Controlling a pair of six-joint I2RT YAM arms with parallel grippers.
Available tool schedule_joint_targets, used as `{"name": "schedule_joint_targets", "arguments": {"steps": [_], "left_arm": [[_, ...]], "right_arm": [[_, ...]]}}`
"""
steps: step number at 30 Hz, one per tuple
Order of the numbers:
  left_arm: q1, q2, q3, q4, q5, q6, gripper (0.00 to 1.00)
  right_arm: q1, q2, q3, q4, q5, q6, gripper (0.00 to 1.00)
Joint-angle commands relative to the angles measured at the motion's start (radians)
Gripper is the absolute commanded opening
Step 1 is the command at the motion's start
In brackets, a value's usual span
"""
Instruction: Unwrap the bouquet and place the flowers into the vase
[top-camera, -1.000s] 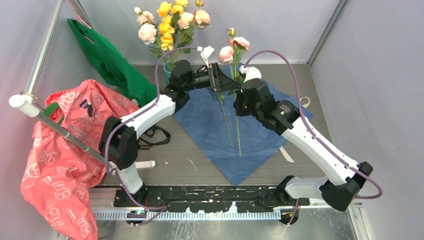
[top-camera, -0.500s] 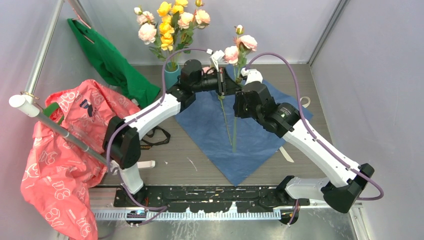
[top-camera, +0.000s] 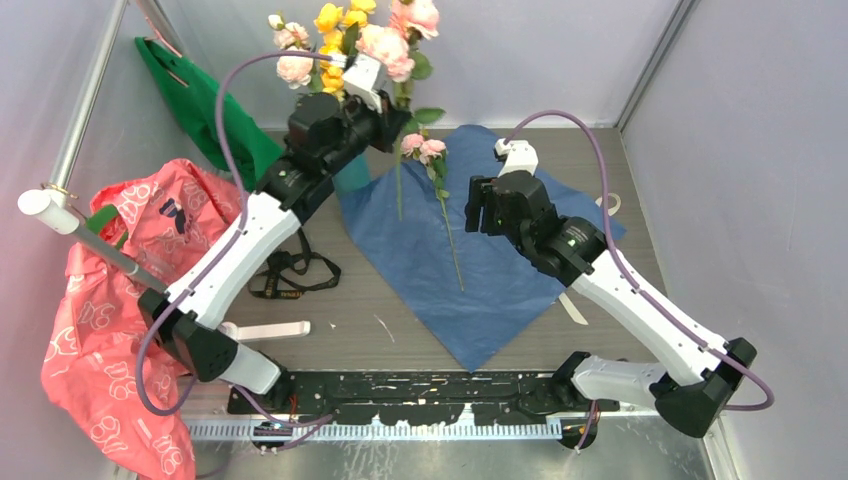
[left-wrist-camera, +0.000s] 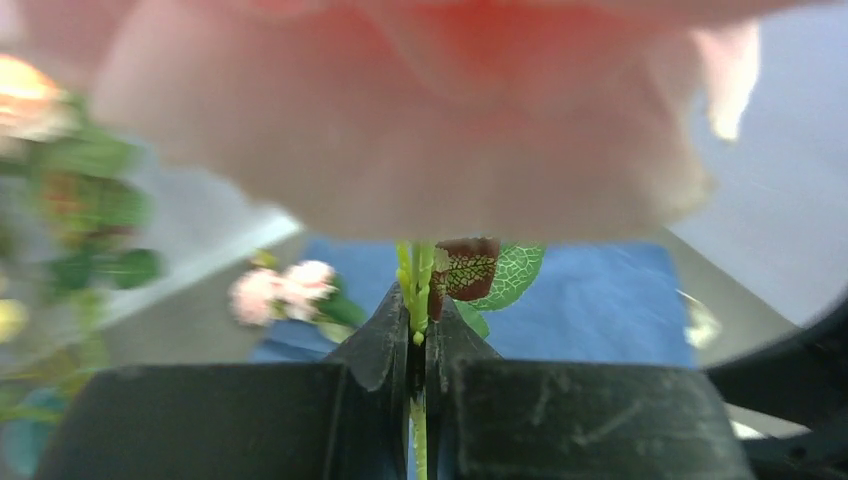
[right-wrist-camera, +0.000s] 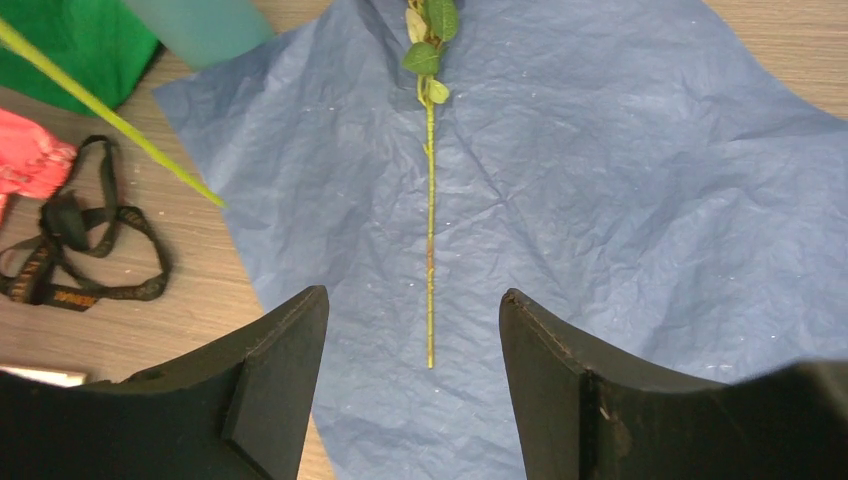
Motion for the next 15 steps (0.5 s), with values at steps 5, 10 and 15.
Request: {"name": "schedule_joint_targets", "arguments": {"steps": [5, 10, 15], "left_arm": [[0.158, -0.055, 0.011, 0.174, -0.321, 0.207, 0.0], [0.28, -0.006, 0.114, 0.17, -0.25, 0.139, 0.0], [0.332, 0.063, 0.193, 0.187, -0.176, 0.087, 0.0]], "right_arm": [[0.003, 0.083, 0.024, 0.077, 0.066, -0.058, 0.69], [0.003, 0.111, -0.011, 0.136, 0.041, -0.043, 0.68], [0.003, 0.144, -0.003, 0.135, 0.02, -0.058, 0.68]]}}
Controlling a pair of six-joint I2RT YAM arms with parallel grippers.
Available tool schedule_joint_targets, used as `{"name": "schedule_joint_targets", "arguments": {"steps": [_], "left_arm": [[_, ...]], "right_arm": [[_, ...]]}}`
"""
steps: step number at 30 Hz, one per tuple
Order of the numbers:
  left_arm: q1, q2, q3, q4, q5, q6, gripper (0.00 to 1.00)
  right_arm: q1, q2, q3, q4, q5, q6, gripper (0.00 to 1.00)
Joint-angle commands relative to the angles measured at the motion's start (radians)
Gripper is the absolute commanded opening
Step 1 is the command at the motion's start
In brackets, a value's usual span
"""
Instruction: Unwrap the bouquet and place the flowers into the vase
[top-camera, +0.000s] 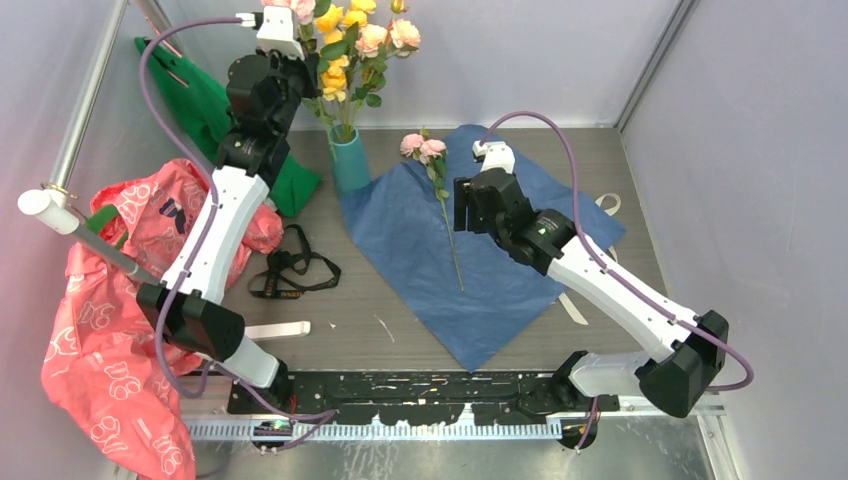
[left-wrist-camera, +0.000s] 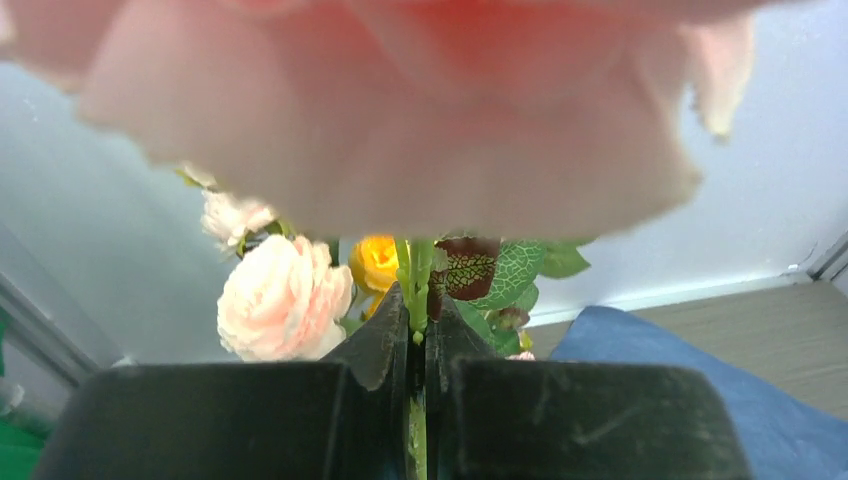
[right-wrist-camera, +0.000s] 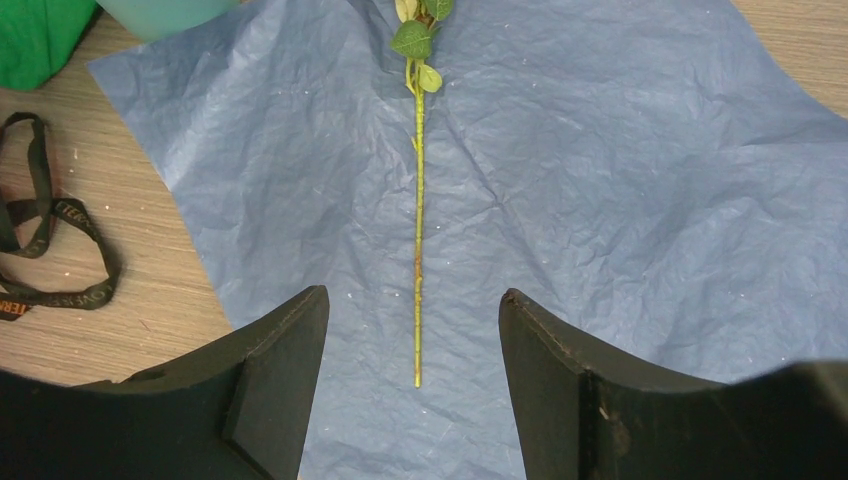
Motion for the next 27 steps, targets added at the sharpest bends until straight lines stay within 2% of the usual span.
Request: {"name": "schedule_joint_targets", "arguments": {"steps": [1, 12, 15, 20, 25, 26, 27], "left_arm": [[0.027, 0.041, 0.105, 0.101, 0.065, -0.049, 0.0], [0.046, 0.224, 0.378, 0.057, 0.094, -0.004, 0.0], [0.053, 0.25, 0.349, 0.075, 0.094, -0.01, 0.0], [0.063, 0.273, 0.214, 0.177, 0.093, -0.01, 0.0], [0.087, 0.309, 0.15, 0.23, 0.144, -0.092, 0.0], [0.086, 0.315, 0.149, 0.227, 0.142, -0.095, 0.02], [0.087, 0.321, 0.155, 0.218, 0.136, -0.095, 0.09]], "right_arm": [[0.003, 0.026, 0.027, 0.057, -0.002, -0.023, 0.68], [-0.001, 0.034, -0.004, 0.048, 0.048, -0.052, 0.68], [-0.008, 0.031, -0.014, 0.051, 0.044, -0.052, 0.68], [-0.011, 0.031, -0.022, 0.047, 0.036, -0.061, 0.68], [-0.021, 0.051, -0.025, 0.053, 0.025, -0.065, 0.68], [-0.02, 0.056, -0.023, 0.051, 0.022, -0.065, 0.68], [-0.02, 0.059, -0.022, 0.053, 0.019, -0.065, 0.68]]}}
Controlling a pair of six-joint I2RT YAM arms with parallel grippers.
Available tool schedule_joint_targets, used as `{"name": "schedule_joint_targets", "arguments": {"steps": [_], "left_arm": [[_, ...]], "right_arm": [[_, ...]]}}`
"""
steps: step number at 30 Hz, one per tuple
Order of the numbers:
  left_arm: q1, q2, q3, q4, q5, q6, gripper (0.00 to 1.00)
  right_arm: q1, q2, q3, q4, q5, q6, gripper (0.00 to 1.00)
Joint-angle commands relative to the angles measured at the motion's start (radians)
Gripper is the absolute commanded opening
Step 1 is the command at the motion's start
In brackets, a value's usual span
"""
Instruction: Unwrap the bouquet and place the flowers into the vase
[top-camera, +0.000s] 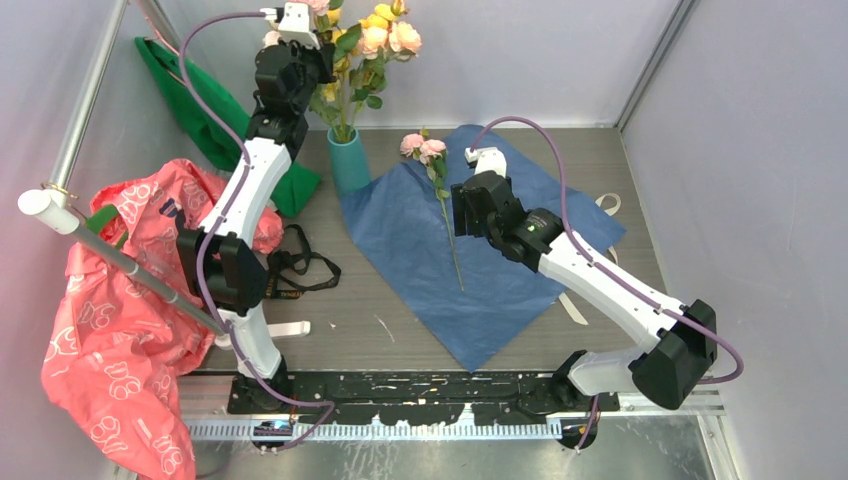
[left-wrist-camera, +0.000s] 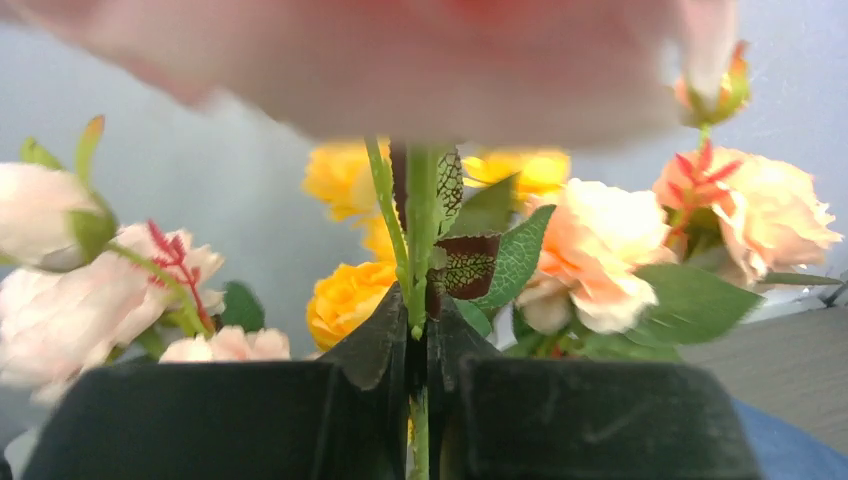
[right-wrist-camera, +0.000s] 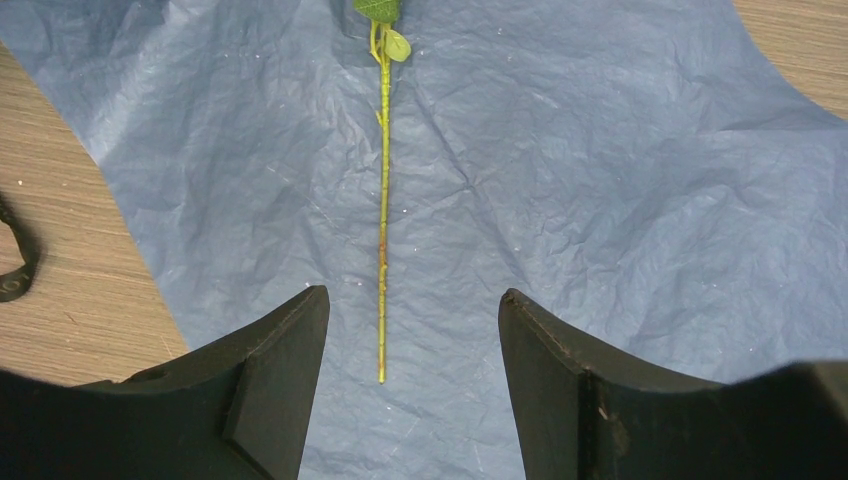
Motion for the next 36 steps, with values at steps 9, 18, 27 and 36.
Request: {"name": "schedule_joint_targets", "arguments": {"steps": [9, 18, 27, 36], "left_arm": [[0.011, -0.043, -0.053, 0.052, 0.053, -0.058, 0.79], [0.01, -0.085, -0.073, 0.028, 0.078, -0.053, 0.58], [0.011, -0.076, -0.036, -0.001, 0.097, -0.077, 0.05], [0.01, -0.119, -0.057, -0.087, 0.076, -0.096, 1.0]], "right_arm": [[-0.008, 0.017, -0.005, 0.06, -0.013, -0.011, 0.68], [-0.008, 0.031, -0.005, 0.072, -0.054, 0.009, 0.68], [-0.008, 0.028, -0.008, 0.065, -0.056, 0.016, 0.68], [-0.008, 0.046, -0.015, 0.089, -0.067, 0.02, 0.68]]}}
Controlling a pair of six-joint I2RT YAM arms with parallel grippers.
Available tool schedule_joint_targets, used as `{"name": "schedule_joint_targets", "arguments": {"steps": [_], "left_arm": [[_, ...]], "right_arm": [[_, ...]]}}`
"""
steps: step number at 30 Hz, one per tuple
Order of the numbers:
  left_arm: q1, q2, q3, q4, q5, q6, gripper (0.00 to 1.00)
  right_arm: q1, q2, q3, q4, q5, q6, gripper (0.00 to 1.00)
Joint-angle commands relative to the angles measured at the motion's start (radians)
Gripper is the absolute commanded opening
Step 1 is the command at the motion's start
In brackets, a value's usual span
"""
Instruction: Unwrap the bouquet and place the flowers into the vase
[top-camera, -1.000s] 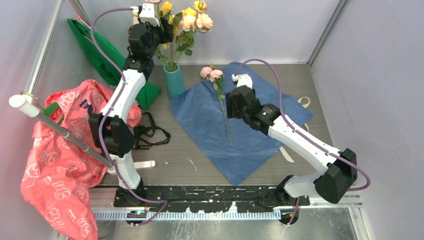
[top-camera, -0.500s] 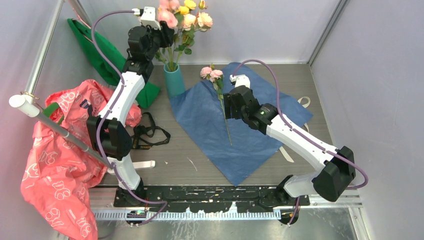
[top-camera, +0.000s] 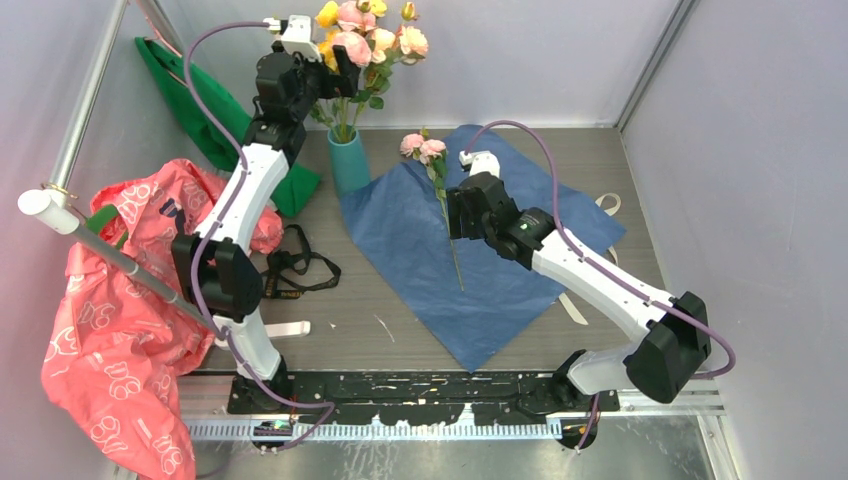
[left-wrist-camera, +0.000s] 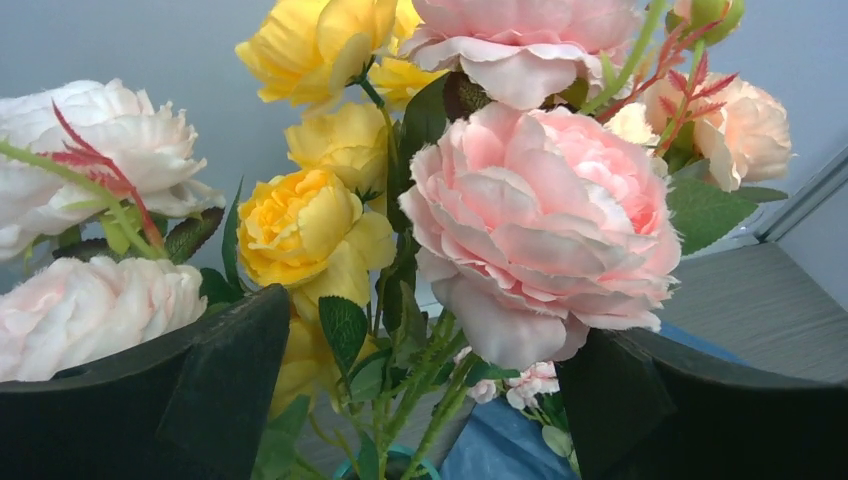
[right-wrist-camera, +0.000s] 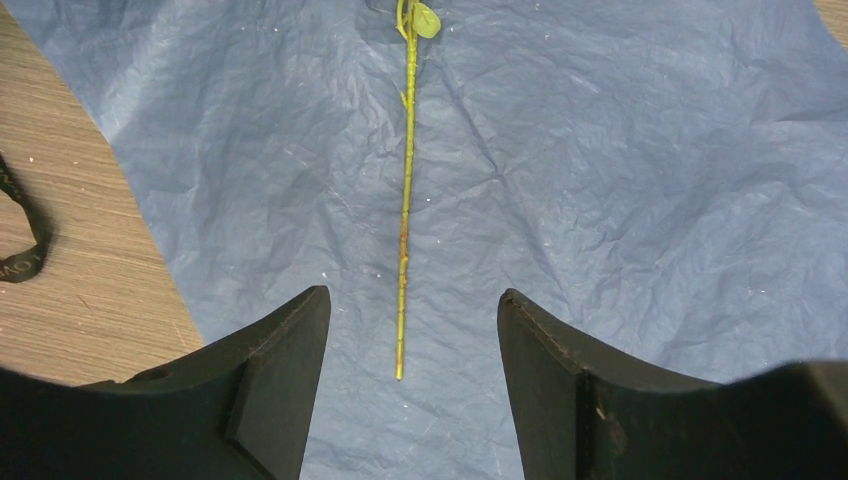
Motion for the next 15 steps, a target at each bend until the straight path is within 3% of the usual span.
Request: {"name": "schedule_joint_targets", "arguments": {"steps": [1, 5, 9, 13, 15], "left_arm": [[0.004, -0.088, 0.041, -0.116, 0.007, -0.03, 1.0], [0.003, -0.137, 0.024, -0.272, 0.035, -0.069, 1.0], [-0.006, -0.227, -0.093, -0.295, 0.048, -0.097, 1.0], [-0.032, -0.306, -0.159, -0.344, 0.071, -0.108, 1.0], [-0.042, -0.336, -0.176, -0.385, 0.06, -0.14, 1.0]], "right_arm": [[-0.004, 0.021, 0.011, 0.062, -0.003, 0.005, 0.68], [-0.016, 0.118, 0.074, 0.062, -0.002, 0.004, 0.69], [-0.056, 0.245, 0.153, 0.081, -0.028, 0.019, 0.84], [-0.117, 0.407, 0.292, 0.042, -0.067, 0.024, 0.82], [-0.128, 0.519, 0.386, 0.001, 0.007, -0.002, 0.8]]}}
